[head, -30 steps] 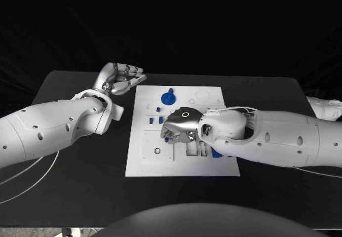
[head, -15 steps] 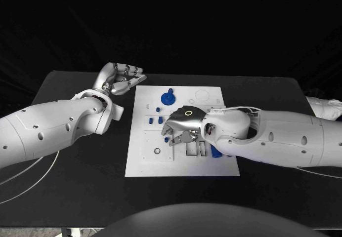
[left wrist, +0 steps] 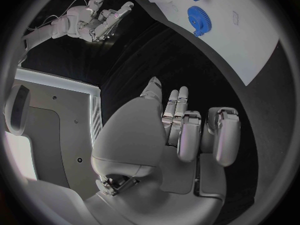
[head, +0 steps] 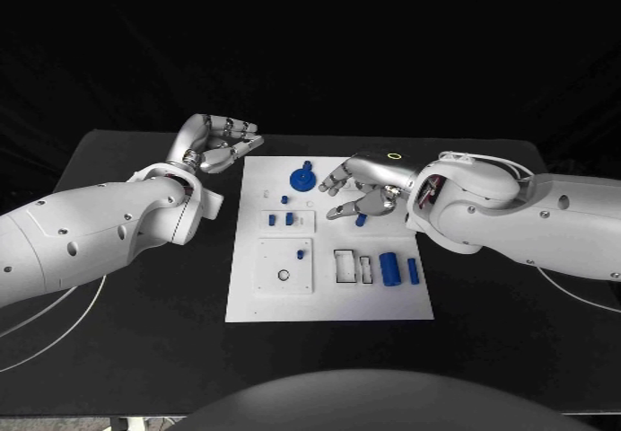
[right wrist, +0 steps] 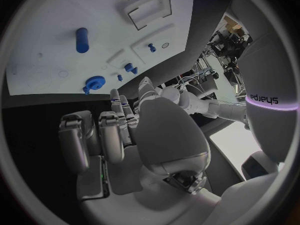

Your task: Assemble the parts on the task board

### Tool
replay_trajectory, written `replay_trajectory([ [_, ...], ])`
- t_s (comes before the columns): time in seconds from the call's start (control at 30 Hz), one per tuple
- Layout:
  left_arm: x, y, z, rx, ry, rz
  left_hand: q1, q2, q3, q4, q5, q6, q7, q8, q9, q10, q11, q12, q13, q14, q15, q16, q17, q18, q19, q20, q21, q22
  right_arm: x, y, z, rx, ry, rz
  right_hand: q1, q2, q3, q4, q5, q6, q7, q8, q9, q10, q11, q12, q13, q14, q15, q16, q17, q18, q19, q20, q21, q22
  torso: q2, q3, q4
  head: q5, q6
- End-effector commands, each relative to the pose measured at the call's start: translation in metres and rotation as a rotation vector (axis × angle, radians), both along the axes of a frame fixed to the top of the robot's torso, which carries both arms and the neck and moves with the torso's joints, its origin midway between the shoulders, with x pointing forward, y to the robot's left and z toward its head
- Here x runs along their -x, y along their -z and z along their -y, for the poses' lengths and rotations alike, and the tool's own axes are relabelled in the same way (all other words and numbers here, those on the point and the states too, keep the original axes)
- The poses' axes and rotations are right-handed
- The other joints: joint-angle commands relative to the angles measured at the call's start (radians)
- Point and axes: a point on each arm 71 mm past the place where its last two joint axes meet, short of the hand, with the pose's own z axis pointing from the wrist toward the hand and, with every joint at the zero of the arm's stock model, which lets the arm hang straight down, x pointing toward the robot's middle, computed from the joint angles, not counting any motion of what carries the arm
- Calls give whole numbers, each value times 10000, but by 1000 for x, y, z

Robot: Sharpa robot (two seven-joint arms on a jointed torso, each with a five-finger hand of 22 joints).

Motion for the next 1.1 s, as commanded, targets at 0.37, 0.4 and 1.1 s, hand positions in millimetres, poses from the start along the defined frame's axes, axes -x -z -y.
replay_trajectory([
  [0.37, 0, -1, 4, -72, 256, 177, -11, 111, -68, -8, 38, 78, -7, -32, -13, 42, -1, 34, 4, 1057, 9, 26, 2627, -74, 1070, 11, 24, 2634, -2, 9, 19, 2132, 564, 71, 152, 156, -50, -132, 41, 33, 235, 67, 35, -301, 147, 34, 15, 1060, 207, 41, 2634, -68, 1047, 234, 45, 2627, 14, 4, 8, -182, 1],
  [0.4, 0, -1, 4, -77, 249, 180, -11, 111, -68, -8, 38, 78, -7, -32, -13, 42, -1, 34, 4, 1057, 9, 26, 2627, -74, 1070, 11, 24, 2634, -2, 9, 19, 2229, 587, 66, 153, 156, -50, -133, 41, 34, 235, 67, 35, -300, 148, 35, 15, 1060, 209, 41, 2634, -68, 1047, 235, 45, 2627, 14, 4, 8, -182, 1],
  [1.1, 1, -1, 4, -86, 267, 195, 22, 158, -100, -7, 41, 79, -10, -35, -15, 54, -3, 31, 3, 1057, 6, 26, 2627, -74, 1070, 7, 24, 2634, -8, 31, 22, 3963, 1214, -676, 438, 291, 9, -409, 42, 249, 101, 133, 64, 221, 45, 192, 54, 1060, 177, 41, 2634, -68, 1047, 292, 45, 2627, 7, 5, 11, -274, 1],
])
